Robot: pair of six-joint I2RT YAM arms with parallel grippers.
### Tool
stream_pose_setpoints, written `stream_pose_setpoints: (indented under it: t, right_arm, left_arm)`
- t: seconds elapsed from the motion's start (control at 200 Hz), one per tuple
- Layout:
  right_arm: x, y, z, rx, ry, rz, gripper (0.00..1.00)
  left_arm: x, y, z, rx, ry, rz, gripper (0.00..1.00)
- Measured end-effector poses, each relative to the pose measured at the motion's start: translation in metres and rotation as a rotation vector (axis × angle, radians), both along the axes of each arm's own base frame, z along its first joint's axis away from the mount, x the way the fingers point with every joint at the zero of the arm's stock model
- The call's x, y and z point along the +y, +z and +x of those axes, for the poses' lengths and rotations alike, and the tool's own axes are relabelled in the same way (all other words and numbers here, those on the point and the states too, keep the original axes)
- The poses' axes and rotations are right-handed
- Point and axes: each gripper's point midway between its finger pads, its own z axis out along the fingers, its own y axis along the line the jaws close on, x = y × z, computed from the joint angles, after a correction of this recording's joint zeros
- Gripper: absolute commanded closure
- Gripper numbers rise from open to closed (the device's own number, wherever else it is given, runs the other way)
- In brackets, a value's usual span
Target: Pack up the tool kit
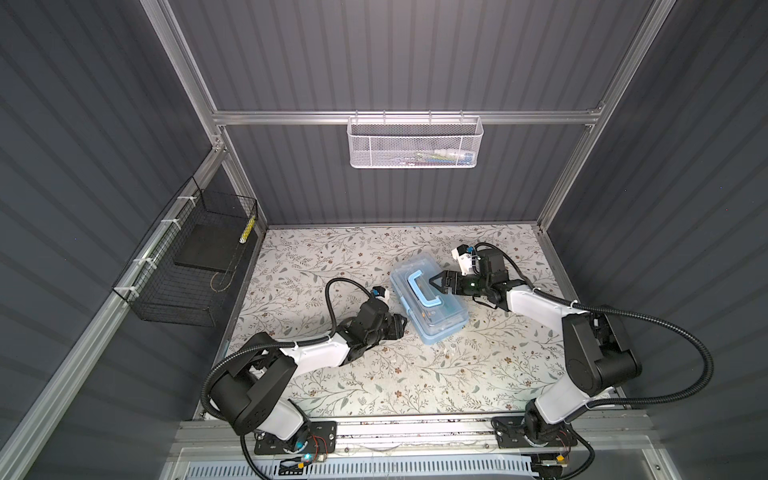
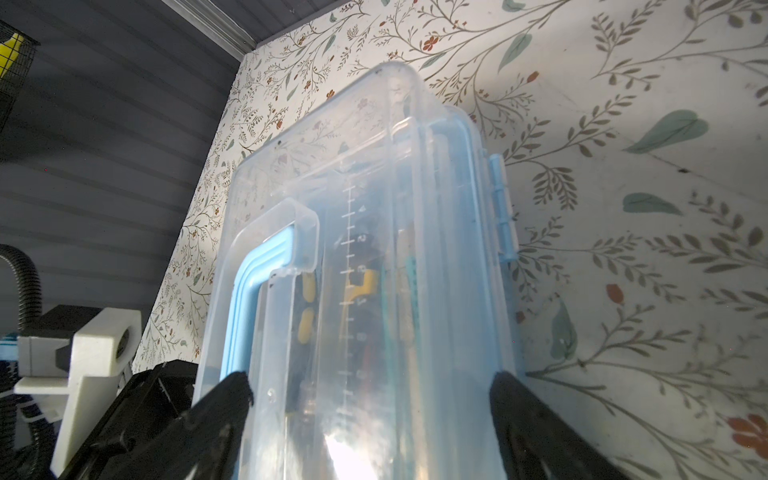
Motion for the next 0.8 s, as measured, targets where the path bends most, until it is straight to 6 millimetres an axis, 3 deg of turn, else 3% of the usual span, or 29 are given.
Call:
stream_pose_setpoints:
  t: [0.315,0.45,0.801]
  right_arm:
    - [0.000,0.000,0.000,0.000,0.001,0.000,0.08]
    - [0.000,0.000,0.000,0.000,0.001,0.001,0.08]
    - [0.001,0.000,-0.001,0.002,0.007,0.006,0.09]
  left_arm:
    - [-0.008,0.014,0.007,-0.045,0.002,-0.062,0.32]
    - [-0.011,0.011,0.009,-0.045,0.000,-0.061,0.33]
    - [0.002,0.008,0.026,-0.057,0.096,0.036,0.36]
